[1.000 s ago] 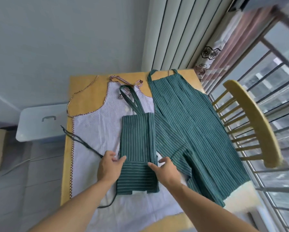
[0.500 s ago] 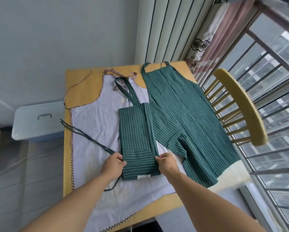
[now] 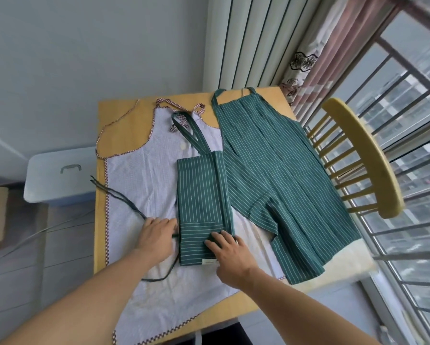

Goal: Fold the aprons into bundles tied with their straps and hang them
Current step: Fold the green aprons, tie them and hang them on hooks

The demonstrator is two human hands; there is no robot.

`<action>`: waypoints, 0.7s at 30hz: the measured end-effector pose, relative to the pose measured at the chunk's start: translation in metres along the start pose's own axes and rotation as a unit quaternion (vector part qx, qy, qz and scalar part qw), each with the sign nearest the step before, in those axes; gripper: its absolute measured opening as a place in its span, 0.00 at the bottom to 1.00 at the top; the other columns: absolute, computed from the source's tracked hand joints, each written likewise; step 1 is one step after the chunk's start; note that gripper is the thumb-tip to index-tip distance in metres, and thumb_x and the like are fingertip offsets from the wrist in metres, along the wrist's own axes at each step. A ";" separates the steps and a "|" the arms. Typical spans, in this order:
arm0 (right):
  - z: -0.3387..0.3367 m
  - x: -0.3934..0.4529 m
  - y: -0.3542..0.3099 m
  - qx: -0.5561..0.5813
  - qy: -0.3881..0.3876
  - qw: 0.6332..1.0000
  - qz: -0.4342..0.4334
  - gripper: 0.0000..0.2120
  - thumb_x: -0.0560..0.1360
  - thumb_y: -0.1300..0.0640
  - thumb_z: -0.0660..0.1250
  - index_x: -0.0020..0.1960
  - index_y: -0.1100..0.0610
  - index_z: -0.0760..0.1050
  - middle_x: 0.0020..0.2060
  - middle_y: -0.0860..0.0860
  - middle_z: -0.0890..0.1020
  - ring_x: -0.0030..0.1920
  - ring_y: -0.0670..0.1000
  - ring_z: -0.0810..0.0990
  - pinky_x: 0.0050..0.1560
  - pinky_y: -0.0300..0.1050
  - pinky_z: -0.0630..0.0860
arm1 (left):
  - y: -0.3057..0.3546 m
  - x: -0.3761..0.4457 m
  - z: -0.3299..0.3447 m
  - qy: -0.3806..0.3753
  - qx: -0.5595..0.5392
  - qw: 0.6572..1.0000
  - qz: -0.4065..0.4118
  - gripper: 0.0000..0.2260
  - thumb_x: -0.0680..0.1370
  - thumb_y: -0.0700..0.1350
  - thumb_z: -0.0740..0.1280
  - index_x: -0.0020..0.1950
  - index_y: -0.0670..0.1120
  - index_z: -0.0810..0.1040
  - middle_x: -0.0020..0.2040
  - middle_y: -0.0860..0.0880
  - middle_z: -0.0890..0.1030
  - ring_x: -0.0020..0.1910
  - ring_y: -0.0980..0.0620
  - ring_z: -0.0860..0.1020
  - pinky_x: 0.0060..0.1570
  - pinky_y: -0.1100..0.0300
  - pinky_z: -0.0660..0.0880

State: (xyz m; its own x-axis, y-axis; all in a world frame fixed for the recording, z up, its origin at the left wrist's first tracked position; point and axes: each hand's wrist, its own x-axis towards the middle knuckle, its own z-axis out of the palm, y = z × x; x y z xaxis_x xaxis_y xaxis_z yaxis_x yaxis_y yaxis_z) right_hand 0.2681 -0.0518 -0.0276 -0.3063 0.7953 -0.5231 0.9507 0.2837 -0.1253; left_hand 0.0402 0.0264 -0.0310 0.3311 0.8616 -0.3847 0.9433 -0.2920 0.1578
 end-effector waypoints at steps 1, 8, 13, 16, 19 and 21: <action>0.003 0.001 0.001 -0.004 0.008 1.000 0.001 0.38 0.78 0.58 0.63 0.82 0.48 0.49 0.82 0.52 0.51 0.81 0.58 0.49 0.80 0.60 0.51 | -0.006 -0.001 -0.005 -0.030 0.045 0.998 -0.007 0.14 0.75 0.37 0.61 0.57 0.52 0.73 0.53 0.53 0.79 0.54 0.50 0.74 0.56 0.58 0.64; 0.008 0.001 0.007 -0.027 0.066 0.997 0.000 0.35 0.79 0.64 0.59 0.83 0.53 0.49 0.82 0.52 0.54 0.79 0.57 0.56 0.79 0.55 0.56 | -0.096 -0.017 -0.015 -0.147 0.034 0.986 -0.070 0.04 0.79 0.45 0.59 0.47 0.52 0.73 0.50 0.50 0.80 0.48 0.48 0.79 0.44 0.57 0.72; 0.009 0.001 0.025 0.066 0.163 0.984 0.022 0.21 0.76 0.55 0.65 0.69 0.50 0.77 0.67 0.46 0.80 0.71 0.51 0.75 0.73 0.51 0.70 | -0.147 -0.020 -0.033 -0.200 0.075 0.964 -0.160 0.17 0.79 0.51 0.59 0.67 0.51 0.72 0.66 0.45 0.77 0.63 0.45 0.77 0.60 0.54 0.76; -0.008 0.002 0.036 0.162 0.185 0.968 0.044 0.15 0.81 0.51 0.62 0.67 0.48 0.76 0.63 0.42 0.80 0.66 0.45 0.75 0.71 0.45 0.67 | -0.130 -0.006 -0.046 -0.108 -0.001 0.986 -0.128 0.19 0.81 0.49 0.61 0.72 0.53 0.69 0.72 0.47 0.71 0.70 0.45 0.69 0.66 0.53 0.70; -0.034 0.003 0.036 0.252 0.187 0.949 0.029 0.07 0.80 0.51 0.67 0.57 0.47 0.79 0.52 0.41 0.82 0.53 0.44 0.77 0.57 0.44 0.73 | -0.067 0.007 -0.074 -0.142 -0.292 0.944 -0.049 0.29 0.75 0.63 0.72 0.74 0.60 0.69 0.73 0.60 0.67 0.71 0.56 0.65 0.74 0.54 0.63; -0.058 0.003 0.037 0.344 0.159 0.925 0.024 0.02 0.80 0.51 0.68 0.51 0.48 0.79 0.43 0.44 0.83 0.42 0.46 0.77 0.44 0.44 0.74 | -0.025 0.011 -0.093 -0.189 -0.445 0.875 -0.019 0.34 0.66 0.73 0.72 0.69 0.62 0.74 0.70 0.62 0.73 0.69 0.59 0.70 0.73 0.53 0.65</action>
State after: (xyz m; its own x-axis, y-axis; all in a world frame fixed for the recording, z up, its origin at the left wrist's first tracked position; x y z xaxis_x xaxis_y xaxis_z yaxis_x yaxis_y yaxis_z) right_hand 0.2991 -0.0078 0.0153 -0.1578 0.9466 -0.2811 0.7355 -0.0772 -0.6731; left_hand 0.0186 0.0817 0.0449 0.4424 0.6159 -0.6519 0.6174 0.3181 0.7195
